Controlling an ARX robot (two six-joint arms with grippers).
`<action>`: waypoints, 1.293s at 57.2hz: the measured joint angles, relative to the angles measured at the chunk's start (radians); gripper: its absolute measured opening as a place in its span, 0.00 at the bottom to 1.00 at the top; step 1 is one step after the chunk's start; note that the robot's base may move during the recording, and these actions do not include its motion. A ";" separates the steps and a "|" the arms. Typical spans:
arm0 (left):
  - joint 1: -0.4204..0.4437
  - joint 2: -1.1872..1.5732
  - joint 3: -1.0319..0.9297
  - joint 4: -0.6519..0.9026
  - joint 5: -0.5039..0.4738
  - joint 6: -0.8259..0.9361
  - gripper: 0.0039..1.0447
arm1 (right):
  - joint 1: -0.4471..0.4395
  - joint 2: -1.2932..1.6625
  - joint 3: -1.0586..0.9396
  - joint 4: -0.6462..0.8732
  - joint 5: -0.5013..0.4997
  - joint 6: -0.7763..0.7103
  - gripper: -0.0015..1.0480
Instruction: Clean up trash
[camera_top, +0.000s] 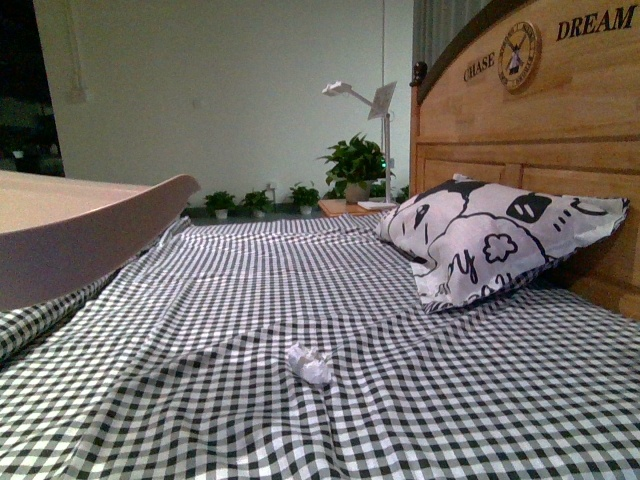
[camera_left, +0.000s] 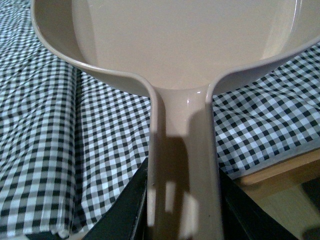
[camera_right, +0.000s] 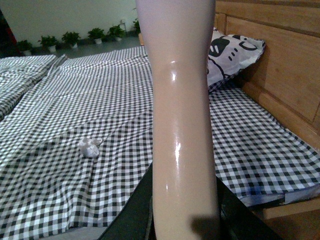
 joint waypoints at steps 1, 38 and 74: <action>0.005 0.018 0.008 0.004 0.016 0.014 0.27 | 0.000 0.000 0.000 0.000 0.000 0.000 0.19; 0.005 0.567 0.257 -0.040 0.275 0.246 0.27 | 0.000 0.000 0.000 0.000 0.000 0.000 0.19; 0.013 0.892 0.472 -0.085 0.264 0.442 0.27 | 0.000 0.000 0.000 0.000 0.000 0.000 0.19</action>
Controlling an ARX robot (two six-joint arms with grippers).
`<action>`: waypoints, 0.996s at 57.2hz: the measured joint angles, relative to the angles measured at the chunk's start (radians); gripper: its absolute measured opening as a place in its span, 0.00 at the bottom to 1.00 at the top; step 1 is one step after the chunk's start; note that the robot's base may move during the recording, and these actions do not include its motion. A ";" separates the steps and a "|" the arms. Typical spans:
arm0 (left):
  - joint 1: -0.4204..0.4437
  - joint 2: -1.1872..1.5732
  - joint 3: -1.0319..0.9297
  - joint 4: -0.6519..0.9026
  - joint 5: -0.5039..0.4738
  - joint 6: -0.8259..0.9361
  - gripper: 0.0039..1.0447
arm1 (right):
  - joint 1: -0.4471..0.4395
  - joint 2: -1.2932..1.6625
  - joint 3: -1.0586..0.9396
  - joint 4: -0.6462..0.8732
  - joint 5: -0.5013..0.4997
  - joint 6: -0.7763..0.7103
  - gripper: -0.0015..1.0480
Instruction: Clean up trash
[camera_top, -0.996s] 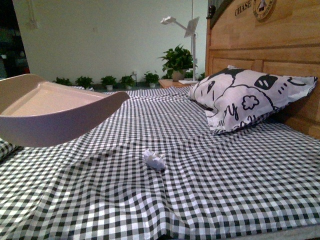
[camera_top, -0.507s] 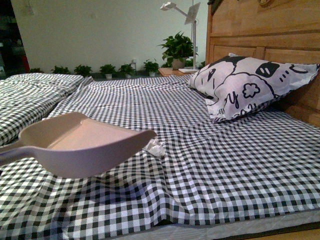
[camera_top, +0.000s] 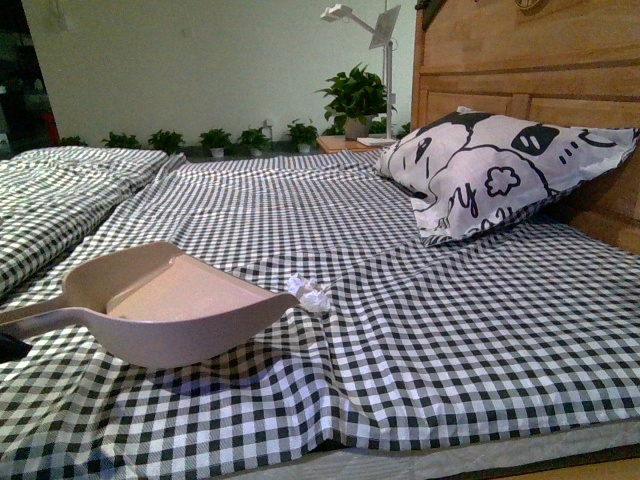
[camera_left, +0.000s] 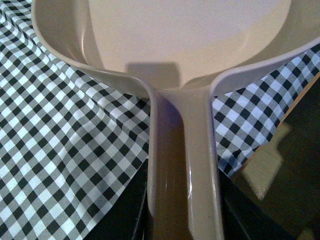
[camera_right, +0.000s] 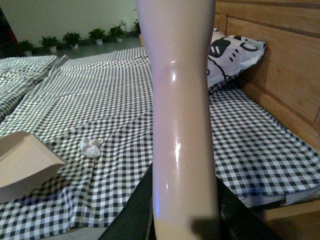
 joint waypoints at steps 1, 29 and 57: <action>-0.002 0.008 0.005 0.004 0.000 0.000 0.27 | 0.000 0.000 0.000 0.000 0.000 0.000 0.19; -0.077 0.129 0.069 0.104 -0.023 0.006 0.27 | 0.000 0.000 0.000 0.000 0.000 0.000 0.19; -0.118 0.203 0.089 0.089 -0.049 0.009 0.27 | 0.000 0.000 0.000 0.000 0.000 0.000 0.19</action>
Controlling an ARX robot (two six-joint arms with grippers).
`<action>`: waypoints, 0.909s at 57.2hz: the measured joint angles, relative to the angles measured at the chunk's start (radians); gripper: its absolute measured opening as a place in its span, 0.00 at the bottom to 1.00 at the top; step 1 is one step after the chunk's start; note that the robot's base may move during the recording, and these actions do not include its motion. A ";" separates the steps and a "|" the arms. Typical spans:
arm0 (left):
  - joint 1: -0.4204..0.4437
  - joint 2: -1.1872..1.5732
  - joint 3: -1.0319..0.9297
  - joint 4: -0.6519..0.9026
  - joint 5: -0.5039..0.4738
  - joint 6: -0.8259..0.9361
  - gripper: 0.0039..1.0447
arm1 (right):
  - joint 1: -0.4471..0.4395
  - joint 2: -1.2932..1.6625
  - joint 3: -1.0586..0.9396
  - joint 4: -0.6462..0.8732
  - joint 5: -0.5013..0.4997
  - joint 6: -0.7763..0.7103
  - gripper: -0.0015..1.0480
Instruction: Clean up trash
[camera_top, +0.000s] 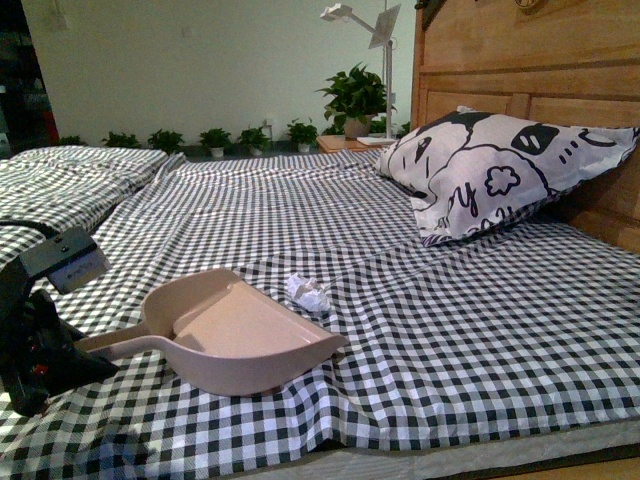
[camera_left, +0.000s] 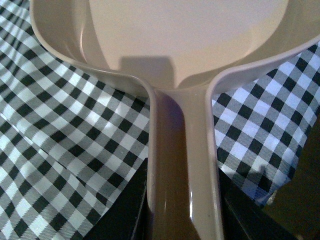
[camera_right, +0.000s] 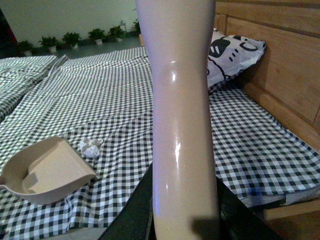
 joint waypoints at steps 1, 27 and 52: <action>0.000 0.002 0.000 -0.008 -0.001 0.003 0.27 | 0.000 0.000 0.000 0.000 0.000 0.000 0.19; 0.001 0.019 0.035 -0.095 -0.031 0.040 0.27 | 0.000 0.000 0.000 0.000 0.000 0.000 0.19; 0.001 0.021 0.035 -0.097 -0.045 0.048 0.27 | 0.000 0.000 0.000 0.000 0.000 0.000 0.19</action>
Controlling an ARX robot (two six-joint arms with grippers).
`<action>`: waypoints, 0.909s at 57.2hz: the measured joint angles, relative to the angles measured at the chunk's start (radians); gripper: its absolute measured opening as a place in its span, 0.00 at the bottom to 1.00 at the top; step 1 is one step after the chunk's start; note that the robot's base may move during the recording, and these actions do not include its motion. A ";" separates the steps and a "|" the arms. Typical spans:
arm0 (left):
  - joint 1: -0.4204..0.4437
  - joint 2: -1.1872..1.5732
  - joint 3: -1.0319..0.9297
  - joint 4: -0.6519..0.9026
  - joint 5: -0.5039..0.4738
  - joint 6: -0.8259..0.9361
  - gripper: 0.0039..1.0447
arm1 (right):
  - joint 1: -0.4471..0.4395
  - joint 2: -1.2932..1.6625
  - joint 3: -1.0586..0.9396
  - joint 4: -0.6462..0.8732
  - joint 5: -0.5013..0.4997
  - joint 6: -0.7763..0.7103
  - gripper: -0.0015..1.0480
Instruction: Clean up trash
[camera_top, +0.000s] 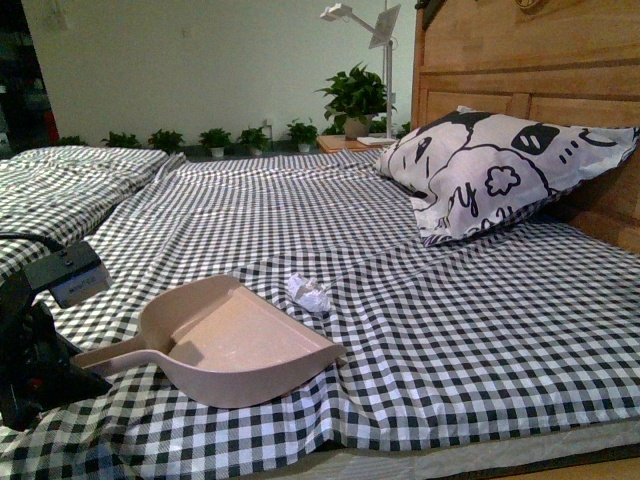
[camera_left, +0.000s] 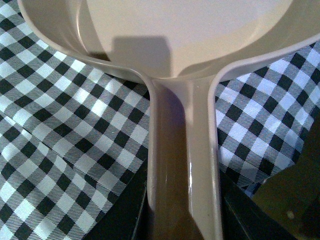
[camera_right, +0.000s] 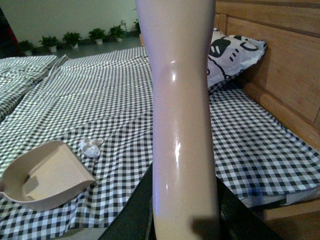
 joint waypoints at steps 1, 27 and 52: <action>0.000 0.000 0.000 0.000 0.000 0.000 0.27 | 0.000 0.000 0.000 0.000 0.000 0.000 0.19; 0.000 0.000 0.000 0.000 0.000 0.000 0.27 | 0.000 0.000 0.000 0.000 0.000 0.000 0.19; 0.000 0.000 0.000 0.000 0.000 0.001 0.27 | 0.000 0.000 0.000 0.000 0.000 0.000 0.19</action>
